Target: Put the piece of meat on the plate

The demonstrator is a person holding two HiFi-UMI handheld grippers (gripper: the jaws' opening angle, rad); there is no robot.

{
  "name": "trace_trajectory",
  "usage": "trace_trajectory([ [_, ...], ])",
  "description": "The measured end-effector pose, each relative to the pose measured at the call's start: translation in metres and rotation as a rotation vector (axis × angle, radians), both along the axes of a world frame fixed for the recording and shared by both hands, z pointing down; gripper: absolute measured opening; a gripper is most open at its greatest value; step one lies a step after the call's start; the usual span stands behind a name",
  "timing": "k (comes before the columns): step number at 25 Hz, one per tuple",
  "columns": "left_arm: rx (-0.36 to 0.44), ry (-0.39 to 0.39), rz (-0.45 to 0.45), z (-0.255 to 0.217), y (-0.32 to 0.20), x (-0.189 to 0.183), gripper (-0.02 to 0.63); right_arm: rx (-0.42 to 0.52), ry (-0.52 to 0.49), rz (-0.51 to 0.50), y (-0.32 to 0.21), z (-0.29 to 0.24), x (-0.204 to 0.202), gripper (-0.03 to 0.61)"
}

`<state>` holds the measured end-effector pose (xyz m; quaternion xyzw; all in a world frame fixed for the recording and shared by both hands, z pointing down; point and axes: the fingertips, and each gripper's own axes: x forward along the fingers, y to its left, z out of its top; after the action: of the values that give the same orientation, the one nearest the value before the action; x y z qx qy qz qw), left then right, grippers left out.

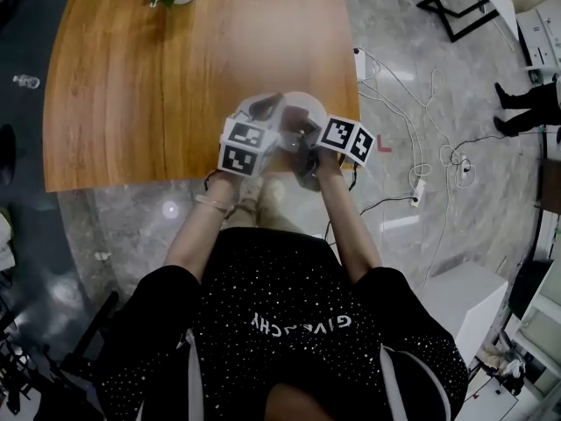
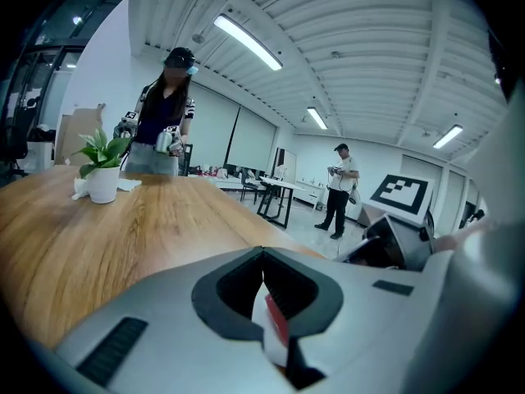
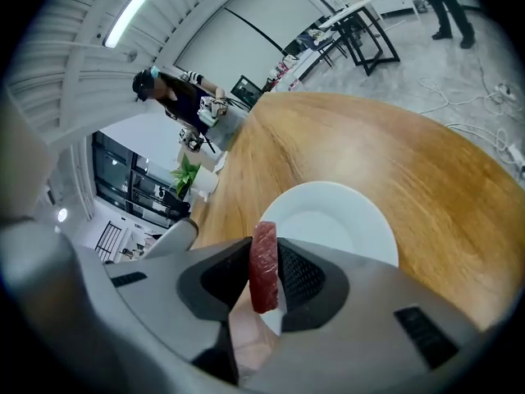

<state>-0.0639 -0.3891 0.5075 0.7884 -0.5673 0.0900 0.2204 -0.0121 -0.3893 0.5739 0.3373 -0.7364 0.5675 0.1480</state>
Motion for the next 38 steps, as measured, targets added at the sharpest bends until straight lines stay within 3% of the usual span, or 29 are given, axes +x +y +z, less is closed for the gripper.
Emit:
trace_trajectory([
  [8, 0.003, -0.005, -0.002, 0.0, 0.004, -0.002, 0.011, -0.026, 0.061, -0.011, 0.001, 0.006, -0.001, 0.102],
  [12, 0.007, -0.003, 0.004, -0.002, 0.005, 0.001, 0.011, -0.009, 0.115, -0.023, 0.001, 0.002, 0.002, 0.164],
  [15, 0.012, 0.034, -0.007, -0.007, 0.005, 0.004, 0.011, 0.042, 0.187, -0.04, -0.001, -0.003, 0.007, 0.23],
  [20, 0.034, 0.012, 0.004, -0.015, 0.002, 0.007, 0.011, 0.116, 0.29, -0.076, -0.002, -0.012, 0.016, 0.242],
  [25, 0.048, -0.002, 0.02, -0.021, 0.0, 0.011, 0.011, 0.2, 0.307, -0.076, -0.003, -0.024, 0.021, 0.242],
  [30, 0.07, -0.032, 0.038, -0.031, -0.011, 0.013, 0.011, 0.308, 0.247, -0.093, 0.002, -0.051, 0.019, 0.241],
  [33, 0.092, -0.048, 0.047, -0.04, -0.019, 0.015, 0.011, 0.416, 0.236, -0.094, 0.002, -0.071, 0.019, 0.24],
  [35, 0.111, -0.055, 0.048, -0.048, -0.024, 0.015, 0.011, 0.52, 0.259, -0.082, 0.0, -0.086, 0.023, 0.216],
  [37, 0.141, -0.052, 0.044, -0.061, -0.029, 0.015, 0.011, 0.63, 0.299, -0.048, -0.003, -0.104, 0.03, 0.05],
  [38, 0.159, -0.05, 0.042, -0.069, -0.031, 0.016, 0.011, 0.68, 0.311, -0.034, -0.004, -0.114, 0.033, 0.016],
])
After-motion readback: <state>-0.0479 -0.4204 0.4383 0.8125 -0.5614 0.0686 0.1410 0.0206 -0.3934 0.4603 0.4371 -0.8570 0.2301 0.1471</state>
